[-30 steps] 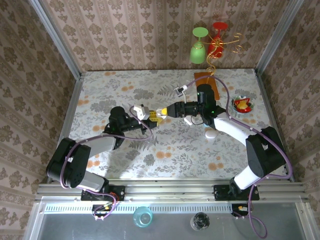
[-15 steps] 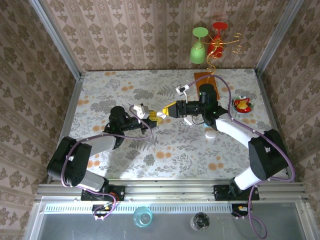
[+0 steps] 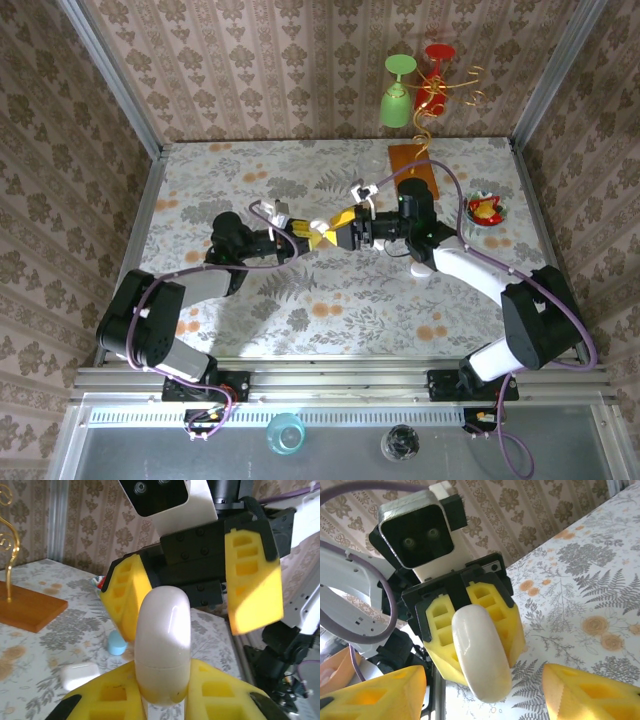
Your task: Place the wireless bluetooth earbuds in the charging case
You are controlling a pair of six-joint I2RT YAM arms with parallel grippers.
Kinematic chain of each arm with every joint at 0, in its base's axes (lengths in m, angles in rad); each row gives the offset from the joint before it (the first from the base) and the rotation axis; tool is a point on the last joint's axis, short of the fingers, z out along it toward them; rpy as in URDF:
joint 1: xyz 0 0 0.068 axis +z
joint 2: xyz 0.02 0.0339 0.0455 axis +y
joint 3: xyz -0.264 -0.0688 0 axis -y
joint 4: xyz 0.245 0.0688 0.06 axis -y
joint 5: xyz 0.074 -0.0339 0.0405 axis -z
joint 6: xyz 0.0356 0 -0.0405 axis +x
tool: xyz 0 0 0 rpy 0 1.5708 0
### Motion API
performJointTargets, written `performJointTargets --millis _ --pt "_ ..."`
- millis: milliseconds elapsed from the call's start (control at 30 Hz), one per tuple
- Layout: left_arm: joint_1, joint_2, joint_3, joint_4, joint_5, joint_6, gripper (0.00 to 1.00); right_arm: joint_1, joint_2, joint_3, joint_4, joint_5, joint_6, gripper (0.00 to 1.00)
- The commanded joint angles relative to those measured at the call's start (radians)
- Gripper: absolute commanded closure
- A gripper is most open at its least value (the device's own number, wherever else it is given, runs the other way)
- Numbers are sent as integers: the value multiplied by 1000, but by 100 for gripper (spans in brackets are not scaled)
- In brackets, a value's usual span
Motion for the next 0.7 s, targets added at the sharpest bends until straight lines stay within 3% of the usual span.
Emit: performJointTargets --millis 0,267,400,533,667 --pt "-11 29 29 67 50 -88 100 18 -4 28 -28 7 -60 43" --pt "-12 68 36 131 61 -107 100 23 -26 24 -56 41 -71 72" --pt "-10 69 29 132 49 -84 100 21 -27 25 -59 50 -60 78" --pt "2 60 10 151 27 -43 79 21 -25 29 -57 74 -50 79" --pt "21 34 -32 151 -33 63 47 -1 -12 20 -52 162 2 81"
